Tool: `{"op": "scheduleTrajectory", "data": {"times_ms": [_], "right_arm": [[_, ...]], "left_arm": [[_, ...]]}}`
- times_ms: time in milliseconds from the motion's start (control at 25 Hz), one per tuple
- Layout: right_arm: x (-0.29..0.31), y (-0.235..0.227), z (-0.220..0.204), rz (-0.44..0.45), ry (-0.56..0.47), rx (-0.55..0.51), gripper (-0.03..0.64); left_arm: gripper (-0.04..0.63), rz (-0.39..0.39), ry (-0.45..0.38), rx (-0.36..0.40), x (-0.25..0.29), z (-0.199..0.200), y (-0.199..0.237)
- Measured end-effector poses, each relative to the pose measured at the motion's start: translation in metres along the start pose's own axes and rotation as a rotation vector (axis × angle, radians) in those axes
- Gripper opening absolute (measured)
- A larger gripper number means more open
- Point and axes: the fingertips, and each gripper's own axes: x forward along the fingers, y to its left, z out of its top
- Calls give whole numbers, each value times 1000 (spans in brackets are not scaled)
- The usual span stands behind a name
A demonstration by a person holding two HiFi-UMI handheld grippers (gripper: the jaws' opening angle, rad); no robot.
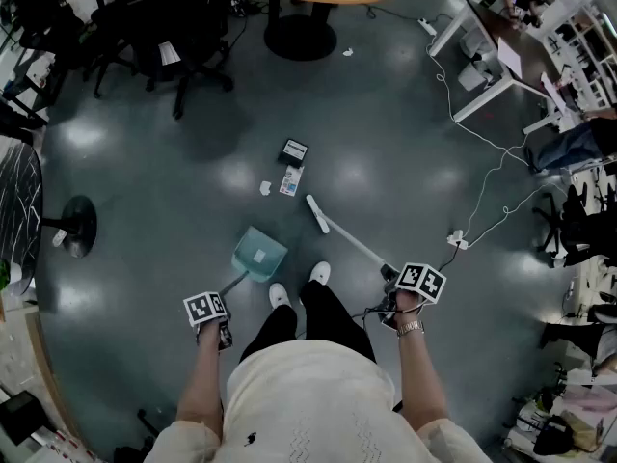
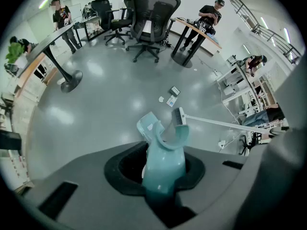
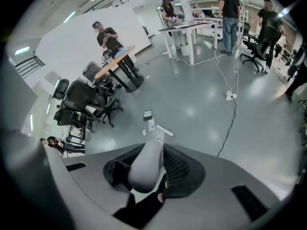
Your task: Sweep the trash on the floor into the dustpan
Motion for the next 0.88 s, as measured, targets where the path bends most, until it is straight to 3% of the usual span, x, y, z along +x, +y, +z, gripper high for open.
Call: {"op": "scheduleTrajectory", "data": {"times_ms": [360, 720, 880], "right_arm": [[47, 54, 146, 16, -36, -75, 117], [80, 145, 319, 27, -52, -335, 117], [89, 190, 380, 23, -98, -426, 117]], "left_arm": [[94, 52, -7, -21, 30, 94, -41], [94, 61, -45, -85, 42, 175, -88], [94, 69, -53, -77, 45, 204, -97]]}}
